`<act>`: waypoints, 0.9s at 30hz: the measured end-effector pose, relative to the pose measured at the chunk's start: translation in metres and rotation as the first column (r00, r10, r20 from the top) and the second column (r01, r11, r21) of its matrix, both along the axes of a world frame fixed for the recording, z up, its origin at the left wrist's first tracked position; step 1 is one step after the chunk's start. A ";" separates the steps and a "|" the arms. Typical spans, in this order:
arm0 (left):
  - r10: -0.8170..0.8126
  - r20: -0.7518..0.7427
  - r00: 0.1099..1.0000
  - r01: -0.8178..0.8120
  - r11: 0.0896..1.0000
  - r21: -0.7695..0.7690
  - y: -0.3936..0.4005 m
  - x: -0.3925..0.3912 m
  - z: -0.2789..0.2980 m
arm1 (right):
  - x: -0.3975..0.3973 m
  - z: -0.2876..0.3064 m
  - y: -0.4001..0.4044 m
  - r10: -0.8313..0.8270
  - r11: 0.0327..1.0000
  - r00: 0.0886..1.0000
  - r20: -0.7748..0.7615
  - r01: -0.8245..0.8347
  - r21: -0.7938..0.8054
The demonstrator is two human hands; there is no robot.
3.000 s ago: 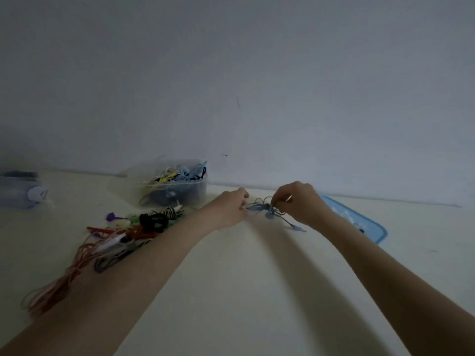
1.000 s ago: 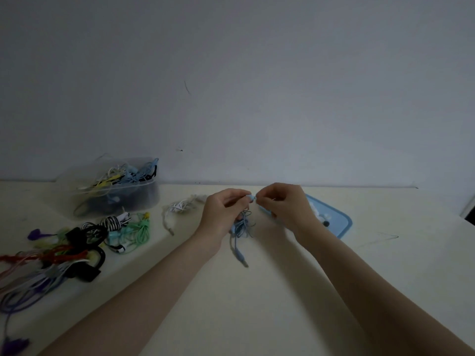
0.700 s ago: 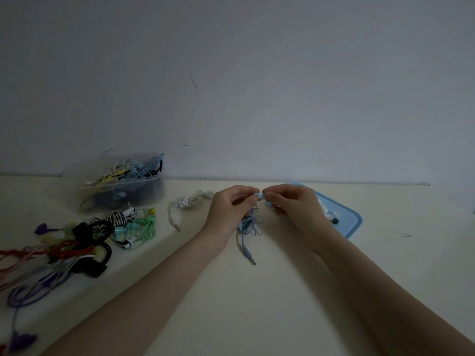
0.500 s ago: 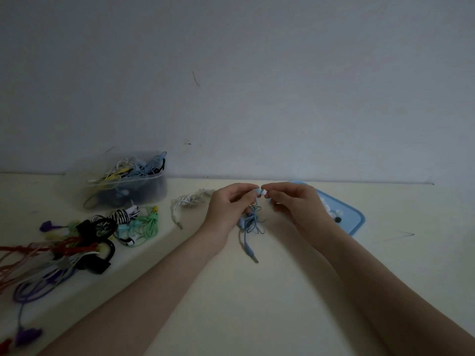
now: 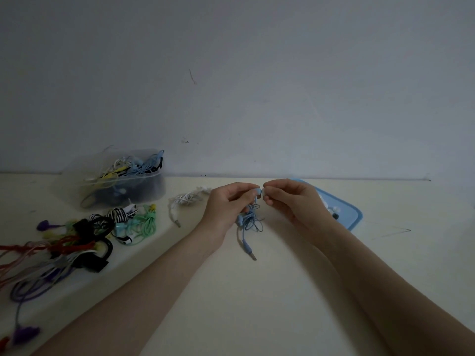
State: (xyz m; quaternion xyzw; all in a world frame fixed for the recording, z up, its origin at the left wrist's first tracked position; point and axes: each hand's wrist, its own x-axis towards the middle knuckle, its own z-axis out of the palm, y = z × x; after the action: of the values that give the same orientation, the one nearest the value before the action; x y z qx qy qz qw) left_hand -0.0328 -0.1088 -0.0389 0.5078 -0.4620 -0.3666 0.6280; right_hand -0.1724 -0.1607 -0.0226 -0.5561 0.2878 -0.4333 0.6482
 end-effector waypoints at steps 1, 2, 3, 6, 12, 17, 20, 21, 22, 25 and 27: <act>-0.002 -0.003 1.000 0.002 1.000 -0.001 0.000 0.000 0.000 | 0.000 0.000 0.000 0.001 1.000 1.000 0.014 -0.001 0.015; -0.002 -0.007 1.000 0.002 1.000 -0.002 -0.001 0.001 0.000 | 0.000 0.000 0.000 0.003 0.999 1.000 0.030 -0.004 0.040; -0.002 -0.010 1.000 0.002 1.000 -0.002 -0.001 0.001 0.000 | 0.000 0.000 0.000 0.007 0.998 0.999 0.048 -0.010 0.068; 0.004 -0.012 1.000 -0.004 1.000 0.000 -0.001 0.001 -0.001 | 0.000 0.001 0.000 0.031 0.993 0.996 0.082 -0.040 0.107; -0.010 -0.016 1.000 0.010 1.000 -0.006 0.000 0.001 0.000 | 0.000 0.002 0.001 0.019 0.989 0.996 0.085 -0.031 0.144; -0.006 -0.016 1.000 0.006 1.000 -0.008 0.001 0.000 0.001 | 0.000 0.001 0.001 0.021 0.988 0.996 0.084 -0.033 0.148; -0.005 -0.009 1.000 0.005 1.000 -0.005 0.001 -0.001 0.000 | -0.001 0.000 0.000 0.017 0.990 0.997 0.079 -0.028 0.139; -0.006 -0.009 1.000 0.006 1.000 -0.006 0.001 -0.001 0.000 | -0.001 0.000 0.000 0.013 0.991 0.998 0.067 -0.022 0.130; -0.006 -0.011 1.000 0.006 1.000 -0.010 0.002 -0.001 0.000 | -0.001 0.000 0.000 0.008 0.993 0.998 0.054 -0.015 0.119; 0.006 0.004 1.000 -0.006 0.999 -0.039 0.003 -0.001 0.001 | 0.000 0.000 0.001 -0.011 0.996 1.000 0.028 0.009 0.085; 0.016 0.018 1.000 -0.015 0.998 -0.057 0.003 -0.001 0.001 | 0.001 0.000 0.001 -0.024 0.998 1.000 0.011 0.024 0.054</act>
State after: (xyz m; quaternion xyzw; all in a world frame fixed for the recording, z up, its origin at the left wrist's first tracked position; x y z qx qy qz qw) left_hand -0.0337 -0.1056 -0.0375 0.4965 -0.4741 -0.3436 0.6408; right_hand -0.1717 -0.1594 -0.0226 -0.5324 0.3023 -0.4363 0.6594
